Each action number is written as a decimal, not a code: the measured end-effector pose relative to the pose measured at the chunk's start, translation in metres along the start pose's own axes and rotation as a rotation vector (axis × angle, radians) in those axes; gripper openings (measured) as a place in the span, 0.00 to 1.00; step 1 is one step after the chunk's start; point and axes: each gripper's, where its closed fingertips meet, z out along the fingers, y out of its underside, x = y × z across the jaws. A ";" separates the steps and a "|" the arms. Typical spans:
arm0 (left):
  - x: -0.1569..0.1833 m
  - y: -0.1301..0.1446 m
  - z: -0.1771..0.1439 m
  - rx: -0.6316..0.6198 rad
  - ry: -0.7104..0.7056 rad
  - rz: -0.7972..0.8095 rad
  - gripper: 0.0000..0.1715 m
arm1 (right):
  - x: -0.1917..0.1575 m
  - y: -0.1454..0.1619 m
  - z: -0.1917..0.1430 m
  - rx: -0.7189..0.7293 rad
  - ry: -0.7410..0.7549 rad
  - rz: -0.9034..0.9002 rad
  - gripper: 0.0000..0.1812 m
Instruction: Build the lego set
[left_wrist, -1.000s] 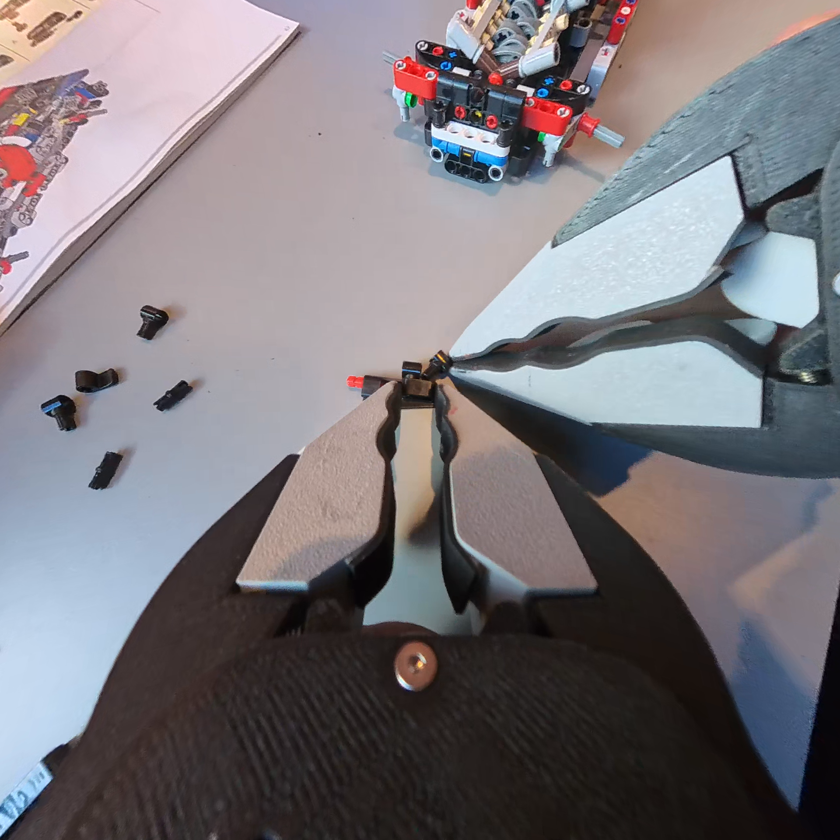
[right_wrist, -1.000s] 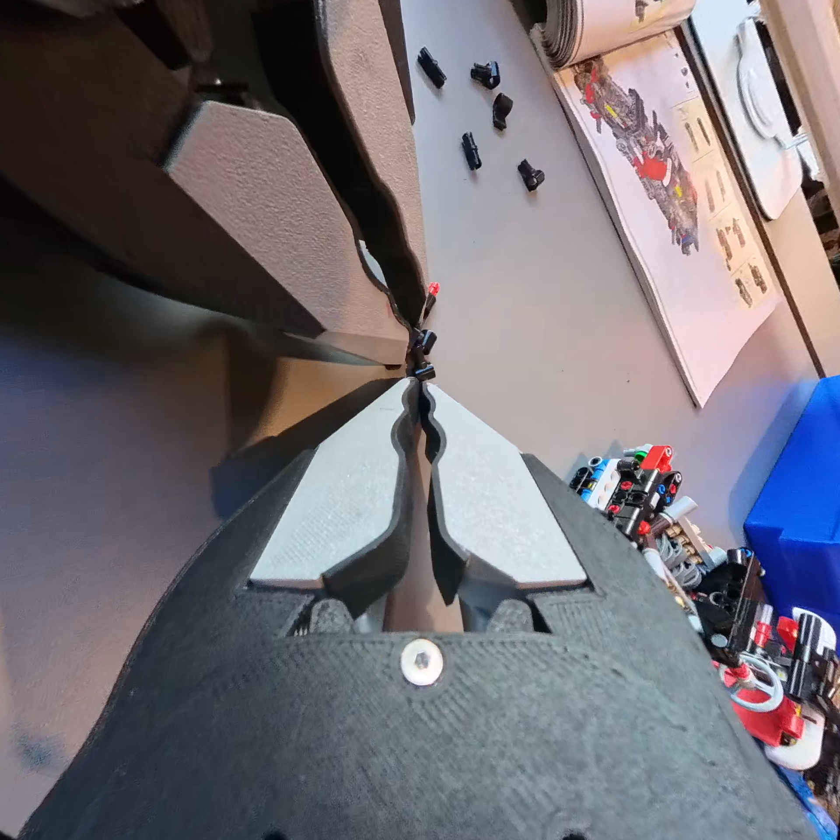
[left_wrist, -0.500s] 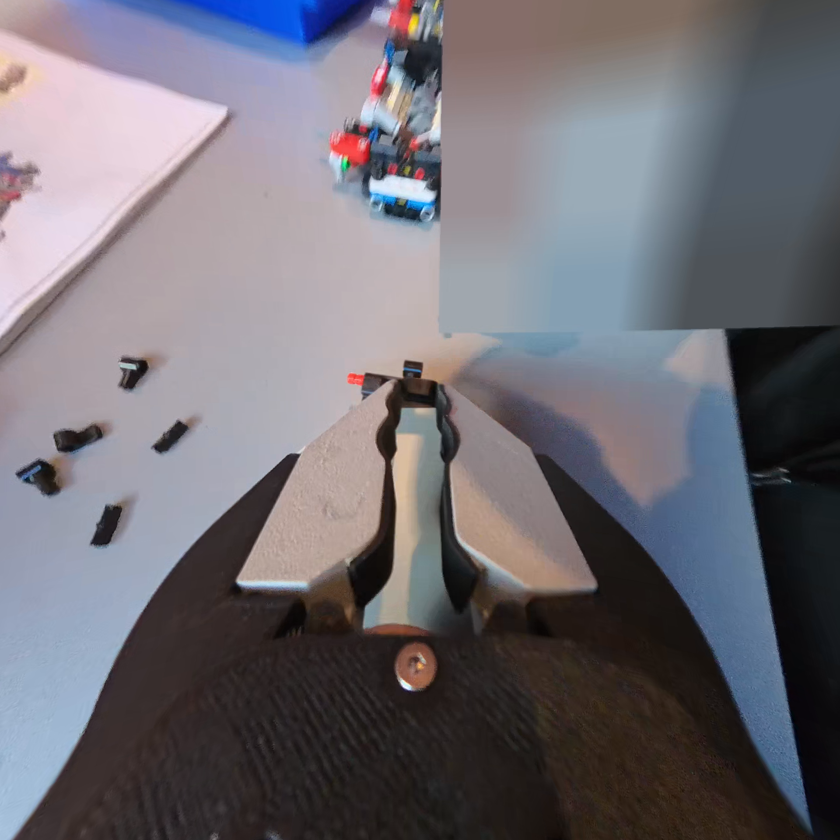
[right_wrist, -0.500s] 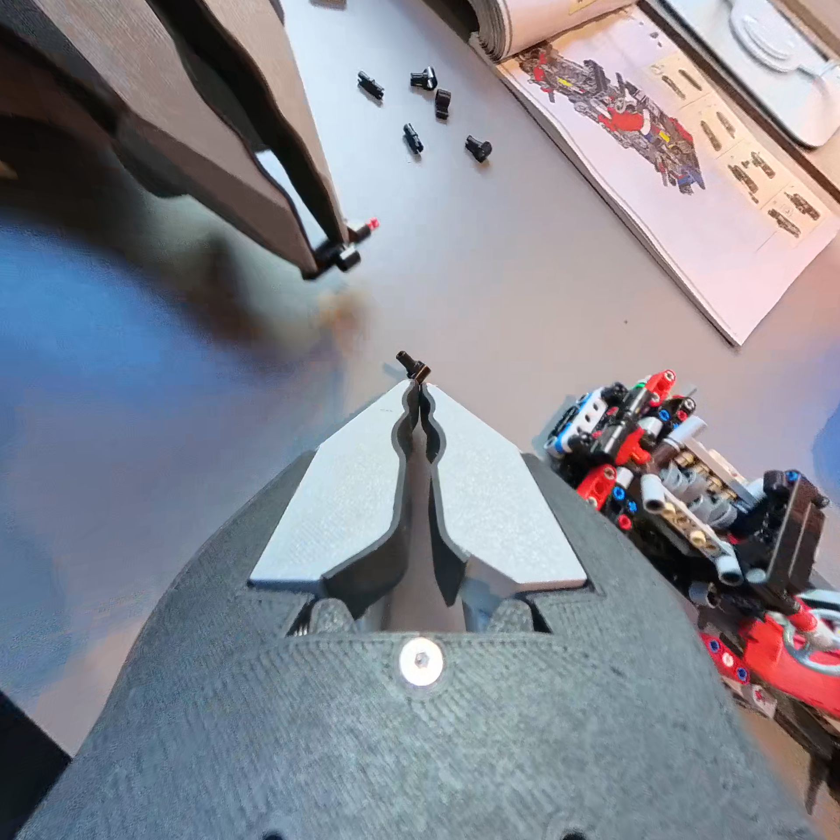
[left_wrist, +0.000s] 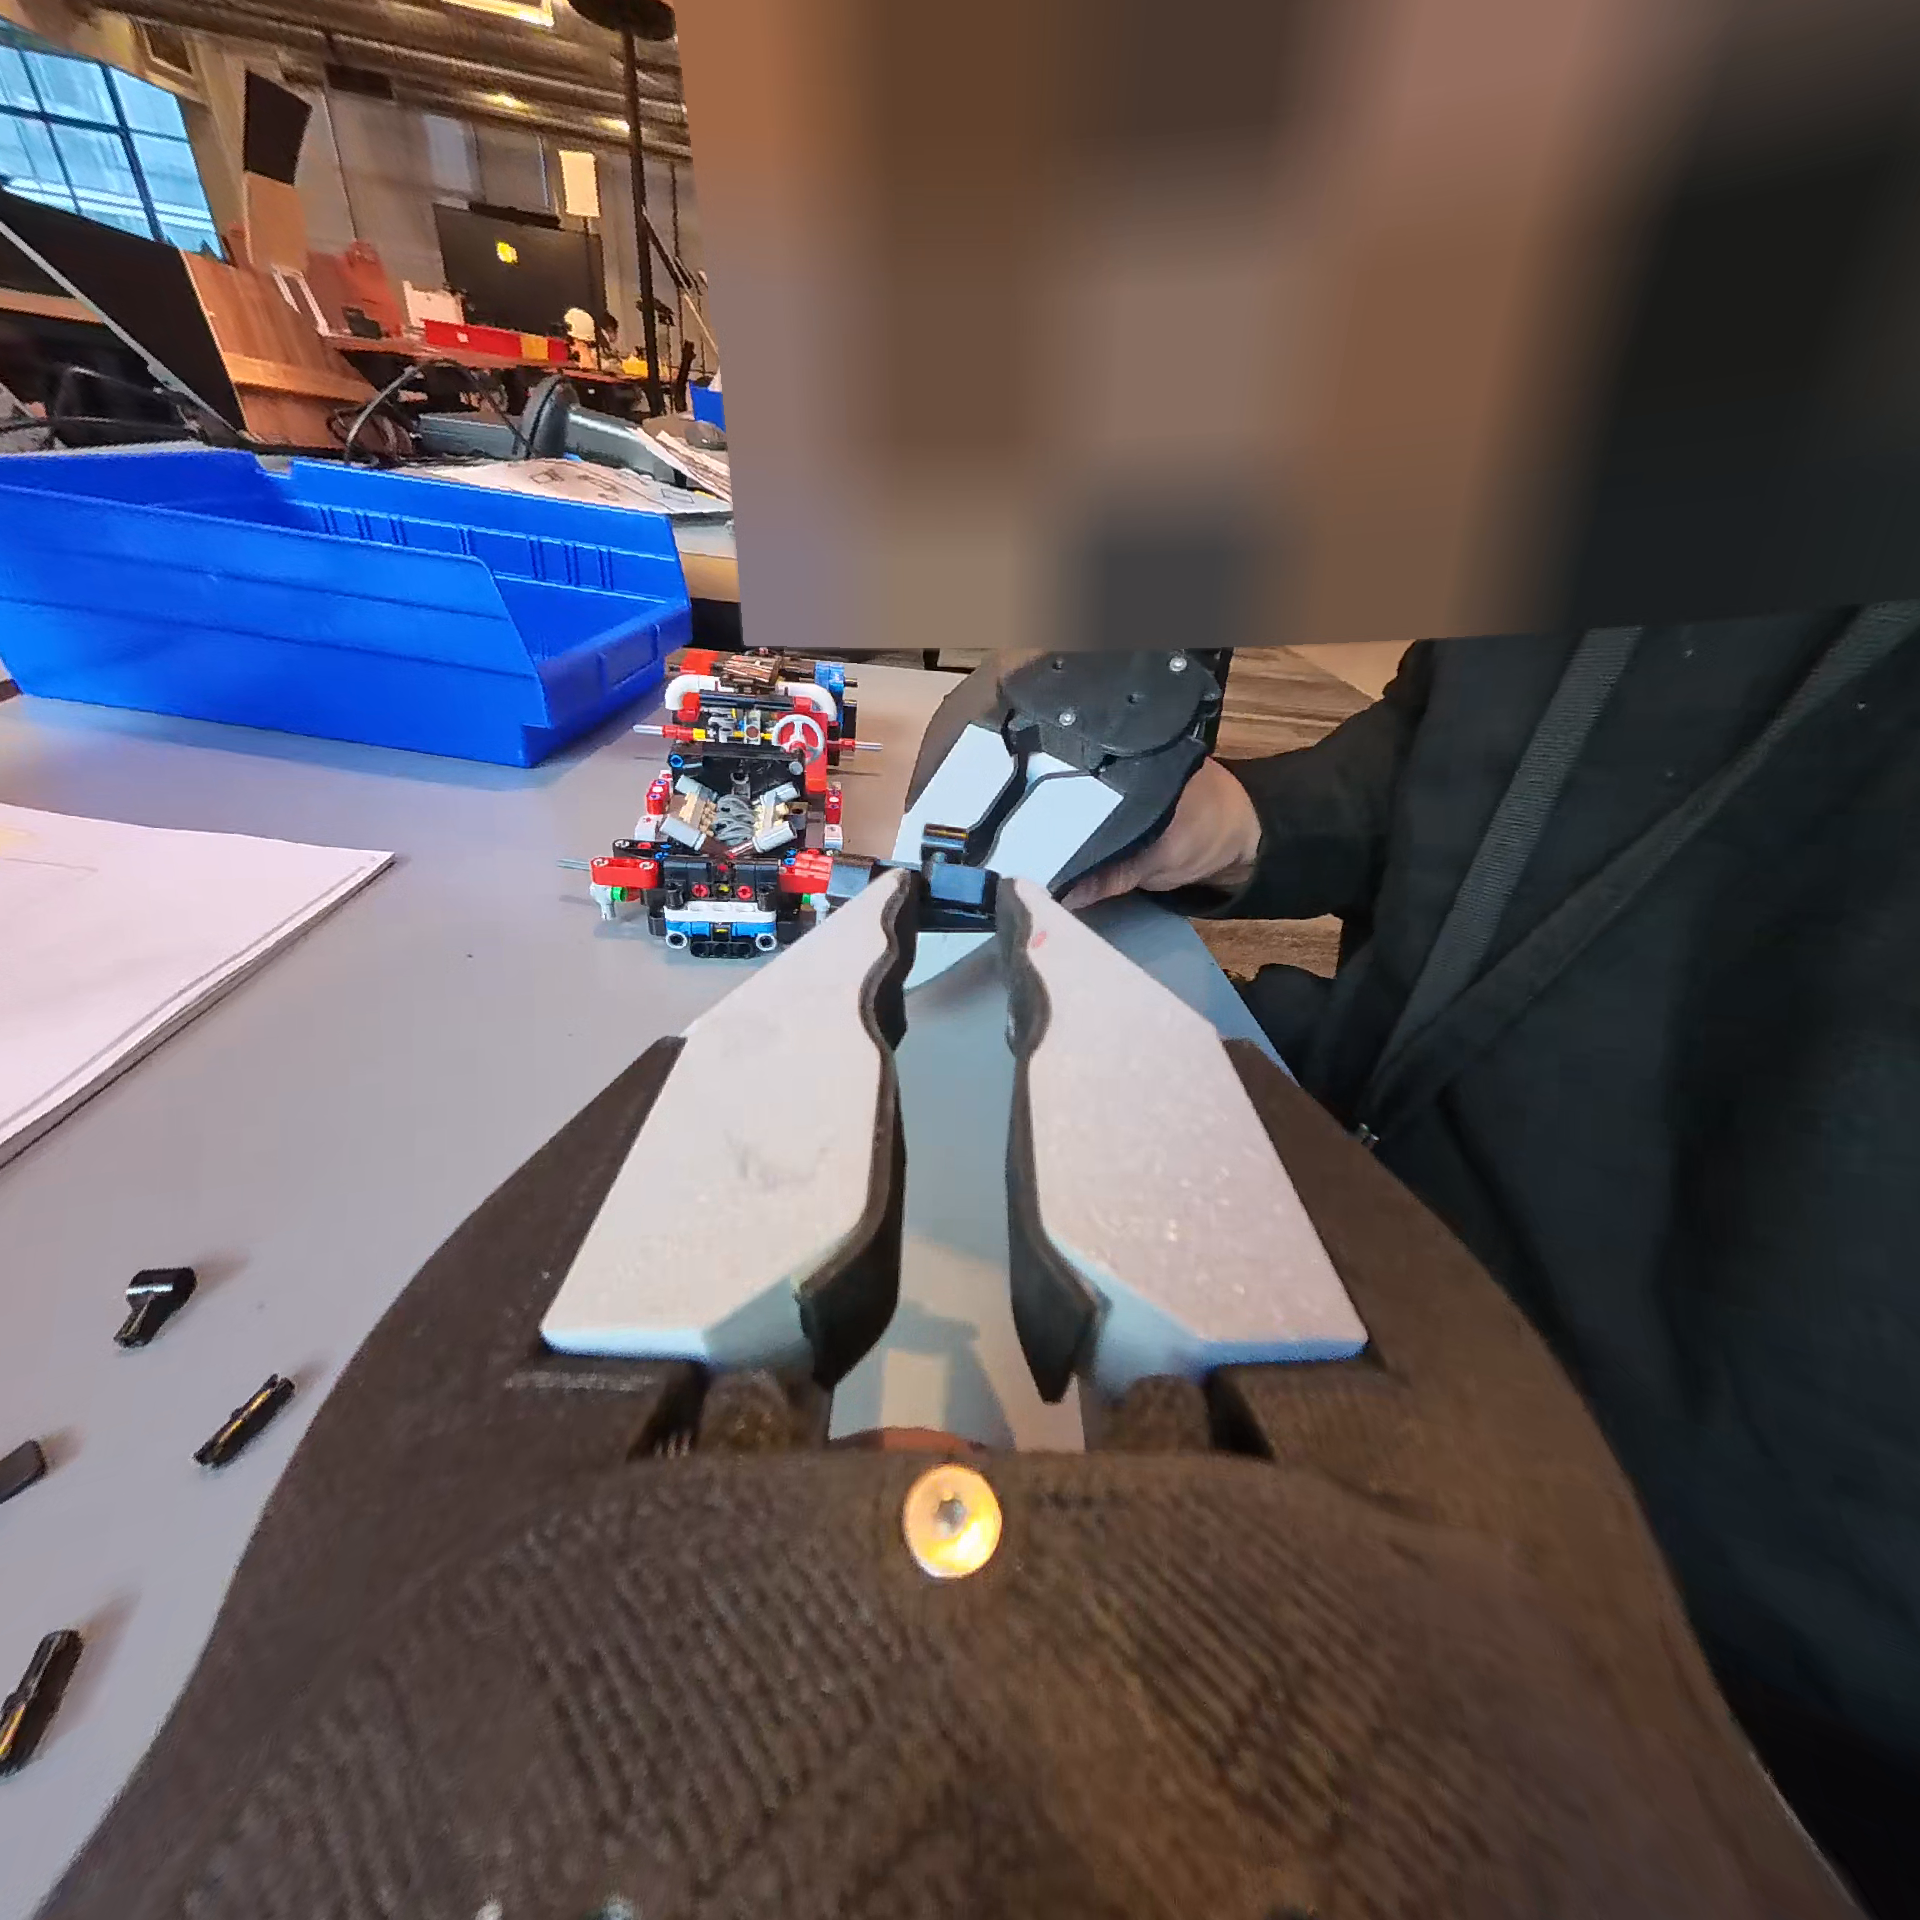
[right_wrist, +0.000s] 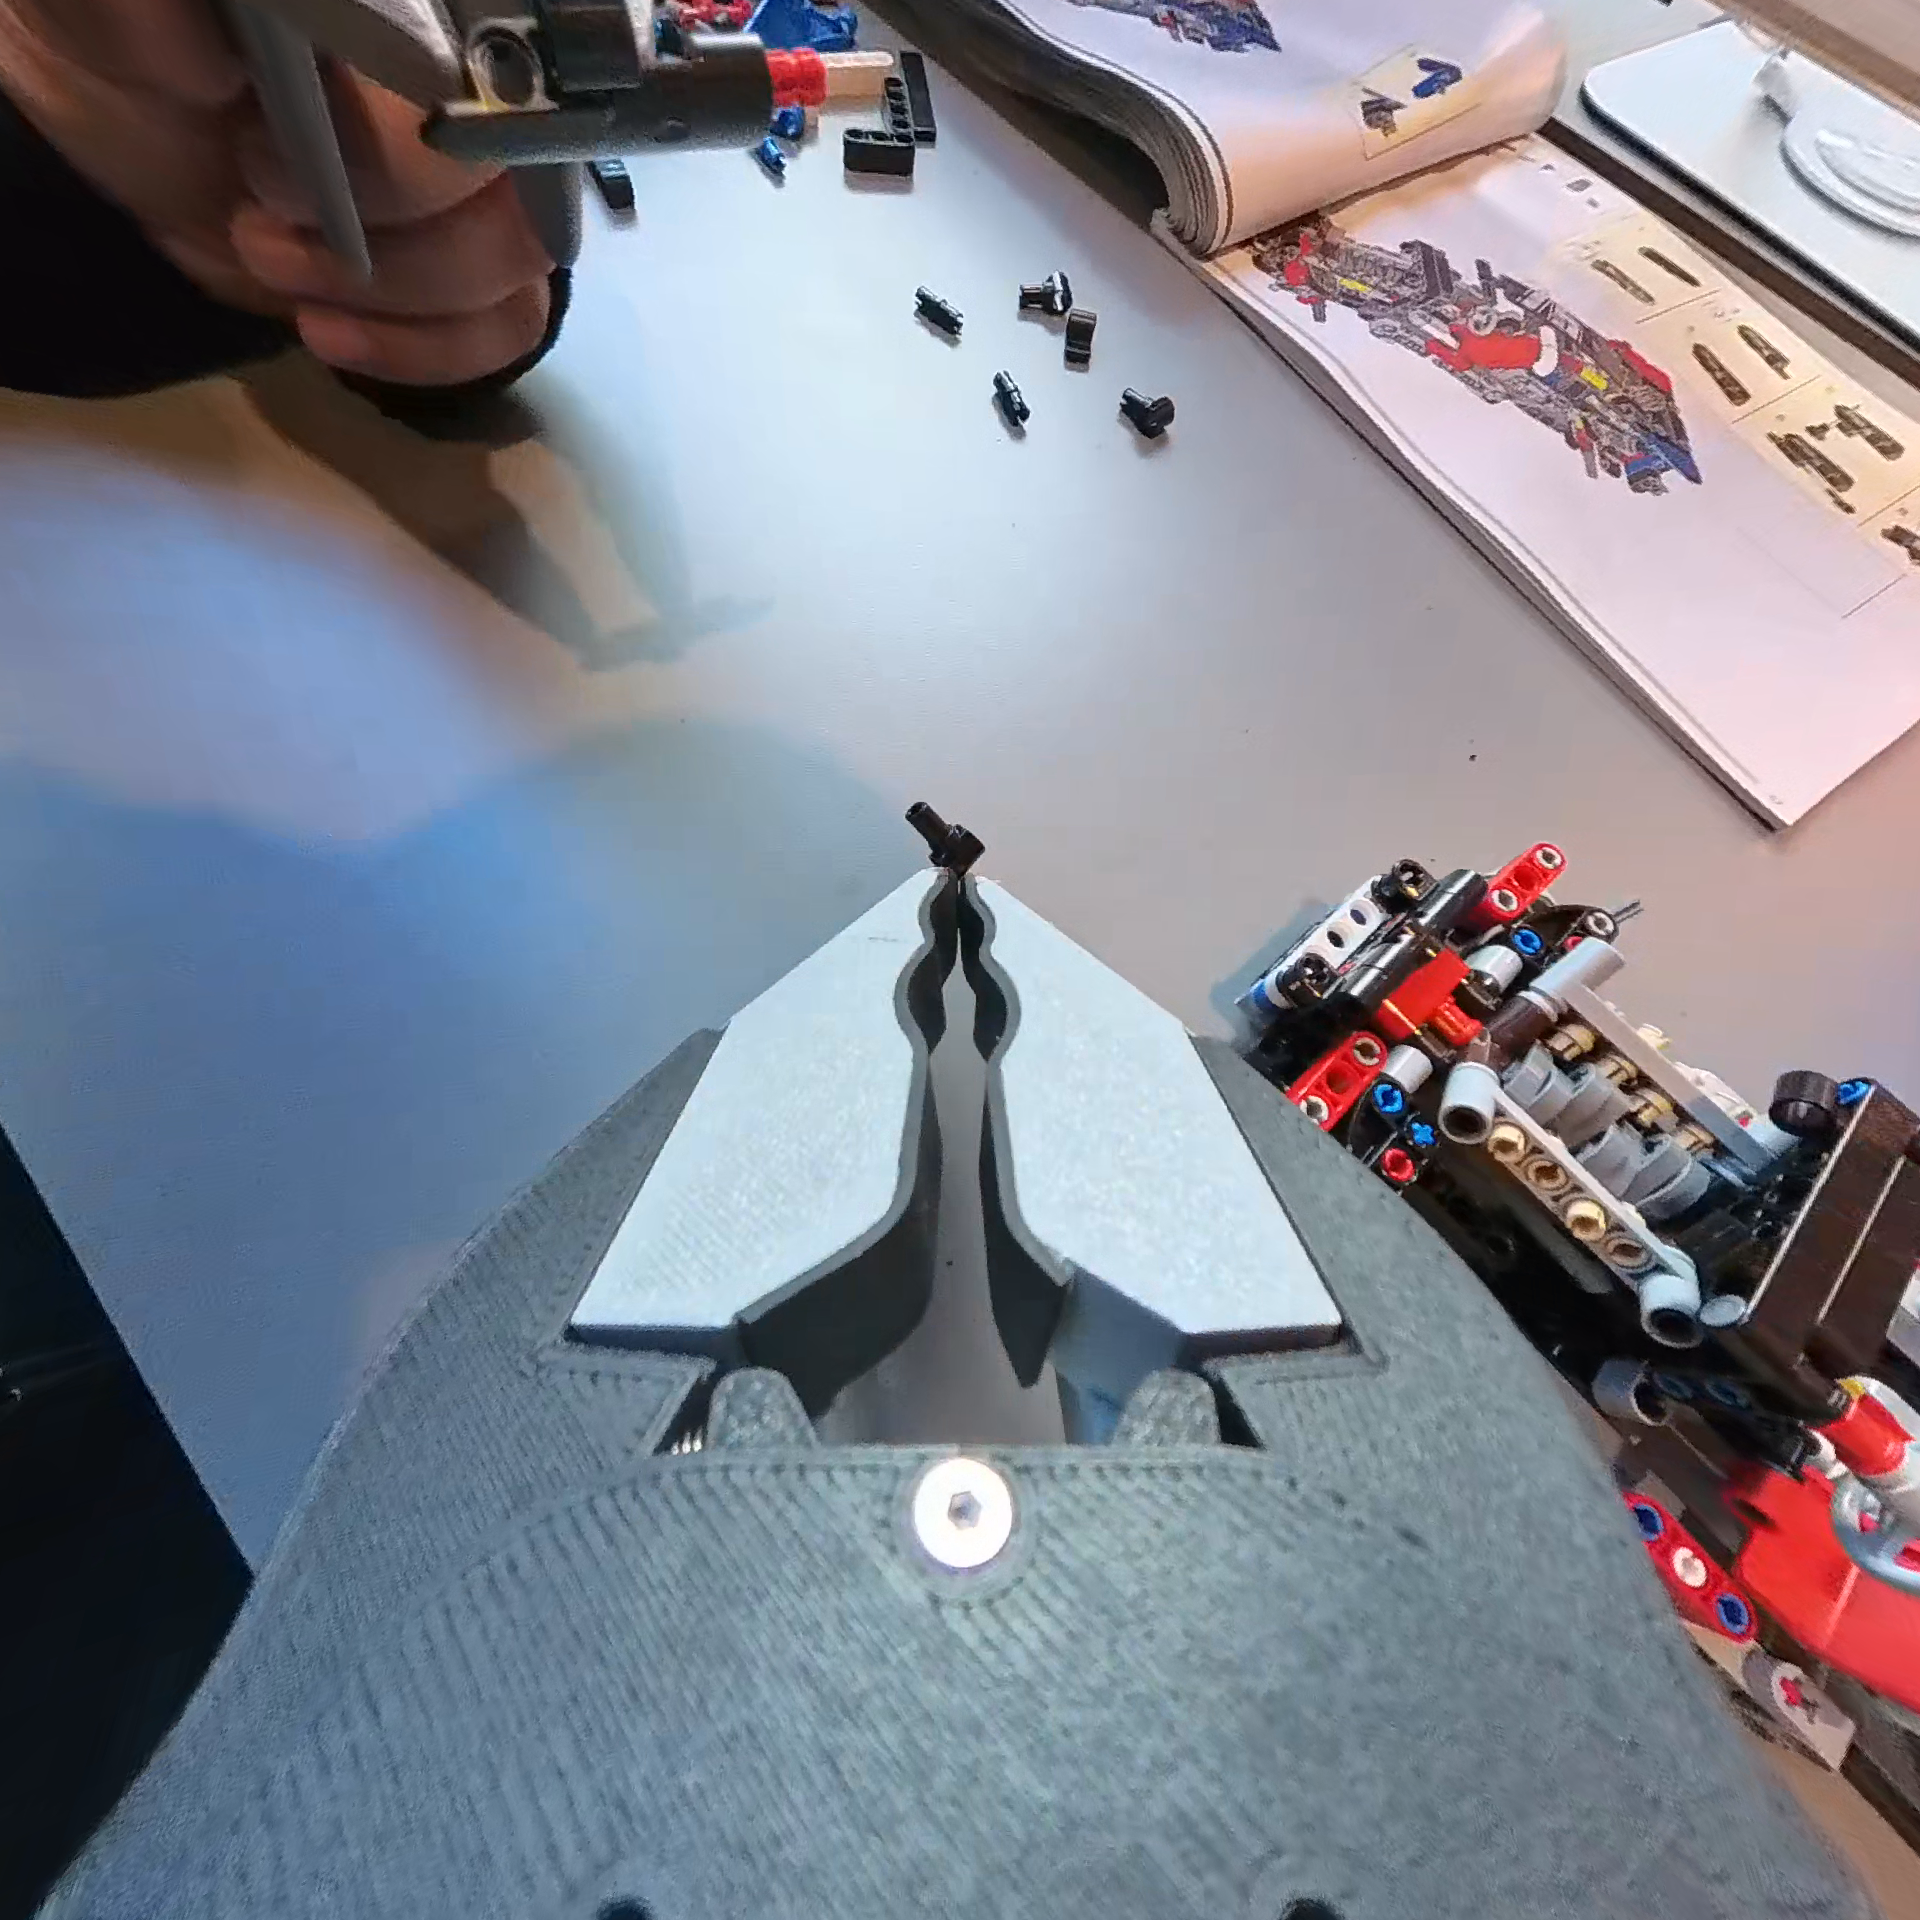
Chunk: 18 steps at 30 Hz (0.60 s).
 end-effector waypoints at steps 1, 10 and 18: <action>0.000 0.000 0.000 0.001 0.002 0.001 0.07 | 0.000 0.000 0.000 0.000 0.001 -0.006 0.00; 0.003 -0.003 -0.002 0.021 0.016 0.008 0.07 | 0.000 0.002 0.001 -0.014 0.007 -0.008 0.00; 0.006 -0.003 -0.002 0.024 0.027 0.038 0.07 | -0.001 0.002 0.002 -0.016 0.005 -0.014 0.00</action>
